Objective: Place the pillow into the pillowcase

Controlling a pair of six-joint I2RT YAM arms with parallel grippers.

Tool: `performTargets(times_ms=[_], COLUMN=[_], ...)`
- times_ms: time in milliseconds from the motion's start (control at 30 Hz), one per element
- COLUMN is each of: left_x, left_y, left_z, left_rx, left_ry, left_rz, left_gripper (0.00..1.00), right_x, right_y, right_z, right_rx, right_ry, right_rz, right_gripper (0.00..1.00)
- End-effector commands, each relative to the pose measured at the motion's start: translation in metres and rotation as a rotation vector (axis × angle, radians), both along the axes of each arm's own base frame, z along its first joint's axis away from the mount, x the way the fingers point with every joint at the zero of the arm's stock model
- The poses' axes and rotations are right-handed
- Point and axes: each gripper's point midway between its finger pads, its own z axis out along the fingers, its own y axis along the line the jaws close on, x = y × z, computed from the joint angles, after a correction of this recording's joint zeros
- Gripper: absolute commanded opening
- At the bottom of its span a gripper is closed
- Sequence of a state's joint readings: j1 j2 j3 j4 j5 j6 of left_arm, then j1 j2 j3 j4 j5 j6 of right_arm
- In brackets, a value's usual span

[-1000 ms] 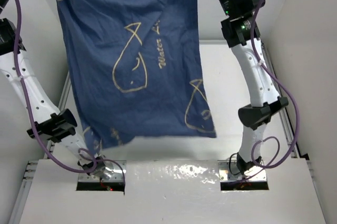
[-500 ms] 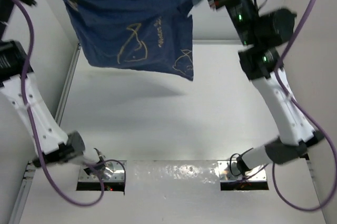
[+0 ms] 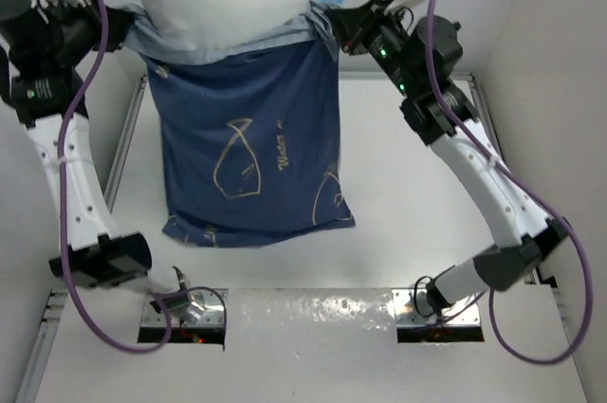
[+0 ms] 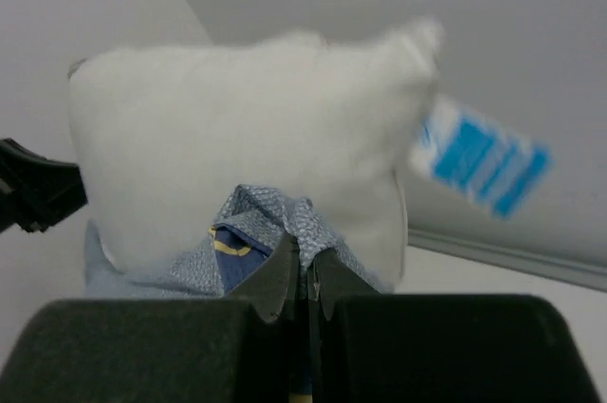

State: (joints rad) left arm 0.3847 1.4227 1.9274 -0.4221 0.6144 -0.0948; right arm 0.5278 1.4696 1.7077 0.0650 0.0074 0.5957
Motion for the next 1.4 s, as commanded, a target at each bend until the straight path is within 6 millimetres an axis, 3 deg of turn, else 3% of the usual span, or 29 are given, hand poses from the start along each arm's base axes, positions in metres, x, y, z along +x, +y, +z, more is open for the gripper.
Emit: performTargets(times_ms=[0, 33, 67, 167, 200, 233, 300, 333, 367, 400, 433, 467, 533, 600, 633, 667, 700, 833, 867, 900, 967, 1000, 1067, 1100, 1167, 1200, 1233, 1267, 1367], left_x=[-0.011, -0.019, -0.019, -0.099, -0.1, -0.092, -0.042, -0.036, -0.012, -0.014, 0.004, -0.045, -0.083, -0.093, -0.116, -0.095, -0.078, -0.007, 0.002, 0.009, -0.011, -0.003, -0.06, -0.101, -0.112, -0.109, -0.099, -0.073, -0.017], left_y=[0.0, -0.002, 0.0, -0.035, -0.04, -0.041, -0.031, -0.027, -0.005, 0.0, 0.021, 0.0, -0.006, -0.008, -0.024, -0.025, -0.023, 0.003, 0.008, 0.011, 0.008, 0.019, 0.015, -0.004, -0.016, -0.022, -0.023, -0.017, 0.028], left_z=[0.06, 0.092, 0.122, 0.213, 0.209, 0.191, 0.115, 0.1, 0.07, 0.081, 0.082, 0.164, 0.221, 0.224, 0.229, 0.198, 0.172, 0.023, 0.001, 0.001, 0.084, 0.108, 0.202, 0.239, 0.241, 0.233, 0.219, 0.189, 0.104], left_rx=[0.045, 0.065, 0.061, 0.167, 0.163, 0.122, 0.046, 0.026, -0.036, -0.034, -0.053, 0.05, 0.15, 0.186, 0.209, 0.192, 0.151, -0.067, -0.095, -0.093, 0.002, 0.016, 0.101, 0.15, 0.19, 0.164, 0.146, 0.1, -0.069], left_ry=[-0.116, -0.19, -0.276, -0.614, -0.599, -0.511, -0.271, -0.25, -0.179, -0.197, -0.181, -0.401, -0.63, -0.676, -0.705, -0.59, -0.493, -0.039, 0.011, 0.005, -0.191, -0.254, -0.554, -0.719, -0.756, -0.715, -0.651, -0.535, -0.267], left_rz=[0.019, 0.024, 0.026, -0.003, -0.032, -0.057, -0.118, -0.103, -0.022, -0.005, 0.012, -0.011, 0.005, 0.03, 0.005, -0.066, -0.099, -0.087, -0.081, -0.086, -0.048, -0.008, 0.071, 0.059, 0.016, -0.037, -0.072, -0.104, 0.02], left_gripper=[0.0, 0.0, 0.0, 0.0, 0.0, 0.0, 0.0, 0.0, 0.0, 0.0, 0.0, 0.0, 0.0, 0.0, 0.0, 0.0, 0.0, 0.0, 0.0, 0.0, 0.0, 0.0, 0.0, 0.0, 0.0, 0.0, 0.0, 0.0, 0.0], right_x=[0.034, 0.03, -0.015, -0.064, -0.073, -0.065, -0.058, -0.025, -0.001, 0.024, 0.035, 0.029, -0.033, -0.1, -0.056, -0.118, -0.114, 0.008, 0.019, 0.028, 0.02, -0.004, -0.039, -0.089, -0.133, -0.071, -0.123, -0.117, -0.015], right_y=[-0.024, -0.026, -0.04, -0.065, -0.066, -0.058, -0.062, -0.05, -0.048, -0.043, -0.057, -0.057, -0.087, -0.123, -0.106, -0.135, -0.135, -0.105, -0.097, -0.092, -0.09, -0.101, -0.115, -0.137, -0.151, -0.125, -0.147, -0.149, -0.122], right_z=[0.035, 0.064, 0.155, 0.236, 0.237, 0.197, 0.15, 0.095, 0.08, 0.055, 0.114, 0.144, 0.237, 0.278, 0.225, 0.238, 0.216, 0.011, -0.008, 0.005, 0.066, 0.158, 0.231, 0.279, 0.297, 0.238, 0.242, 0.222, 0.1], right_rx=[0.058, 0.041, 0.132, 0.251, 0.262, 0.21, 0.281, 0.224, 0.175, 0.102, 0.154, 0.173, 0.275, 0.35, 0.273, 0.321, 0.338, 0.124, 0.108, 0.109, 0.1, 0.155, 0.24, 0.355, 0.412, 0.325, 0.379, 0.401, 0.257], right_ry=[-0.071, -0.162, -0.358, -0.567, -0.575, -0.481, -0.42, -0.295, -0.242, -0.101, -0.19, -0.261, -0.581, -0.743, -0.614, -0.681, -0.658, -0.108, -0.051, -0.058, -0.172, -0.367, -0.552, -0.716, -0.806, -0.642, -0.695, -0.674, -0.275], right_rz=[-0.11, -0.126, -0.121, -0.126, -0.102, -0.082, -0.089, -0.117, -0.158, -0.165, -0.169, -0.141, -0.184, -0.231, -0.242, -0.251, -0.247, -0.325, -0.29, -0.266, -0.247, -0.264, -0.274, -0.278, -0.256, -0.245, -0.247, -0.257, -0.321], right_gripper=[0.0, 0.0, 0.0, 0.0, 0.0, 0.0, 0.0, 0.0, 0.0, 0.0, 0.0, 0.0, 0.0, 0.0, 0.0, 0.0, 0.0, 0.0, 0.0, 0.0, 0.0, 0.0, 0.0, 0.0, 0.0, 0.0, 0.0, 0.0, 0.0])
